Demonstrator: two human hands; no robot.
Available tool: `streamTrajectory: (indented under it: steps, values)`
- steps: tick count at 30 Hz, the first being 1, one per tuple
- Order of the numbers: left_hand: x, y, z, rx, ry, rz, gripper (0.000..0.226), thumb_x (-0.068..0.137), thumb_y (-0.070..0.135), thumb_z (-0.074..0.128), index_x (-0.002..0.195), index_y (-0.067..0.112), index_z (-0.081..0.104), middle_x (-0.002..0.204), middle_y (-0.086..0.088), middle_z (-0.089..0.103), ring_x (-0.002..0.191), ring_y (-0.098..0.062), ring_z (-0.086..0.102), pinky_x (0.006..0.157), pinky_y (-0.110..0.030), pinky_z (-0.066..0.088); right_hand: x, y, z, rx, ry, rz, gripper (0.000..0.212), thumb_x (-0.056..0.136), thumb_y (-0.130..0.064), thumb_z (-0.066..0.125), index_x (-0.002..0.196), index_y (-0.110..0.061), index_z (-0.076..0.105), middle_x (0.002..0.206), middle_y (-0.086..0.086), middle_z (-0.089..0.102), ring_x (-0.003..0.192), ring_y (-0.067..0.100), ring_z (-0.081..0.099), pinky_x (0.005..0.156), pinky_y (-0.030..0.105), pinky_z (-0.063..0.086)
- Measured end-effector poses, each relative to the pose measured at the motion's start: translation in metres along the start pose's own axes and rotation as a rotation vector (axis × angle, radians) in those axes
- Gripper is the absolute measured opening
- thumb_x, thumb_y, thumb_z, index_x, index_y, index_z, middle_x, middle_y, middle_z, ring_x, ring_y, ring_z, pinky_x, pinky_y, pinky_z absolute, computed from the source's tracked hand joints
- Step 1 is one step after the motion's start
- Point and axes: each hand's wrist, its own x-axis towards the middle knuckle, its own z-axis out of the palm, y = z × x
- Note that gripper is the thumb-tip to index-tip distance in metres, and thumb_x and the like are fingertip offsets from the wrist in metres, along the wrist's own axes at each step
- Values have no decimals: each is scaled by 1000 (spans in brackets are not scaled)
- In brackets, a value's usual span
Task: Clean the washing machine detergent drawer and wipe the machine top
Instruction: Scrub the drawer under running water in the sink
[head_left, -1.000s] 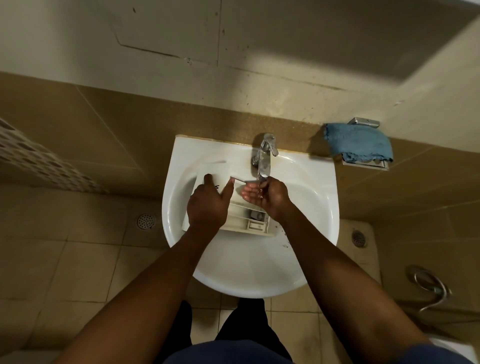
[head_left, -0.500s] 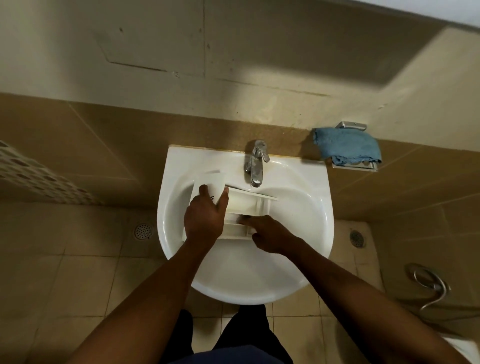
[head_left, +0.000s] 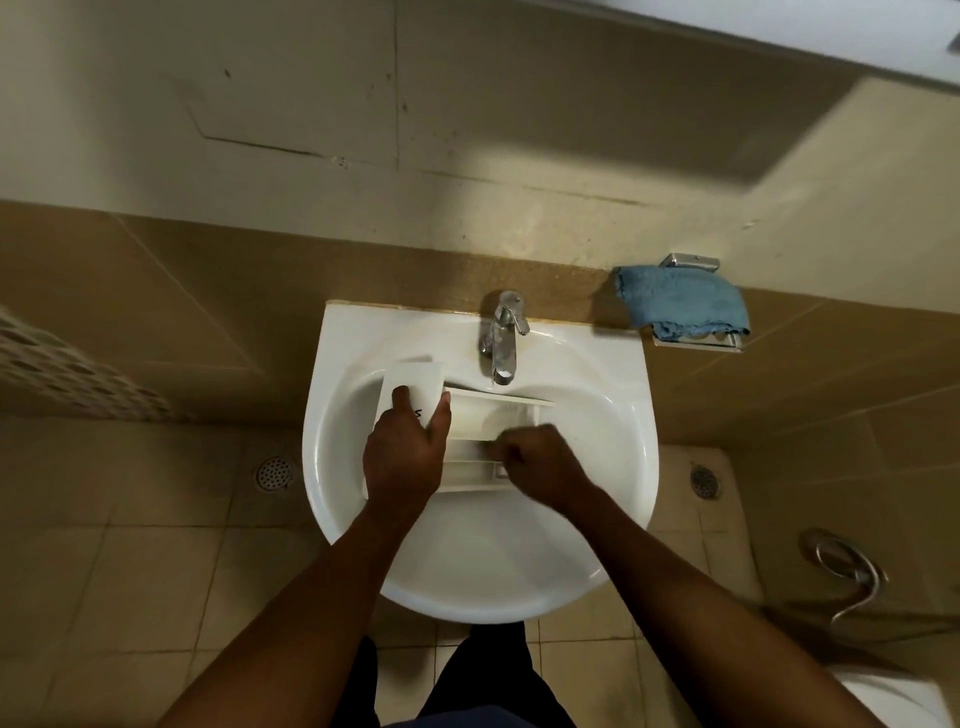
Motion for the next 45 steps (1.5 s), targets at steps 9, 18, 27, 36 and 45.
streamTrajectory:
  steps: [9, 18, 27, 36, 45]
  values:
    - [1, -1, 0, -5, -11, 17, 62, 99, 59, 47, 130, 6, 54, 96, -17, 72, 90, -36, 70, 77, -40, 54, 77, -52, -32, 1754, 96, 737, 41, 96, -1, 25, 94, 14, 63, 91, 27, 74, 81, 37, 76, 81, 42, 61]
    - [3, -5, 2, -10, -9, 12, 66, 97, 66, 42, 126, 8, 53, 91, -14, 70, 87, -36, 69, 74, -41, 53, 36, -49, -14, 1276, -84, 756, 33, 73, 3, 38, 88, 12, 66, 91, 30, 72, 82, 42, 73, 70, 40, 62]
    - [4, -8, 5, -15, 12, 54, 71, 96, 70, 38, 131, 9, 51, 101, -15, 72, 94, -35, 70, 80, -43, 56, -48, -28, 44, -117, -208, -104, 49, 104, -39, 43, 152, -27, 42, 154, -4, 48, 135, 17, 49, 107, 34, 44]
    - [1, -7, 7, -16, 21, 67, 65, 99, 63, 42, 128, 5, 54, 100, -19, 72, 95, -38, 69, 80, -43, 54, -48, -62, 54, -120, -114, -75, 53, 104, -39, 44, 151, -14, 41, 146, 8, 54, 126, 26, 56, 105, 40, 47]
    - [7, -20, -3, -140, -130, 149, 40, 96, 50, 60, 104, 11, 56, 80, -2, 64, 74, -22, 65, 70, -33, 49, -71, 9, 0, 50, 152, 314, 58, 98, -66, 33, 94, -25, 74, 95, -9, 75, 85, 13, 70, 81, 35, 56]
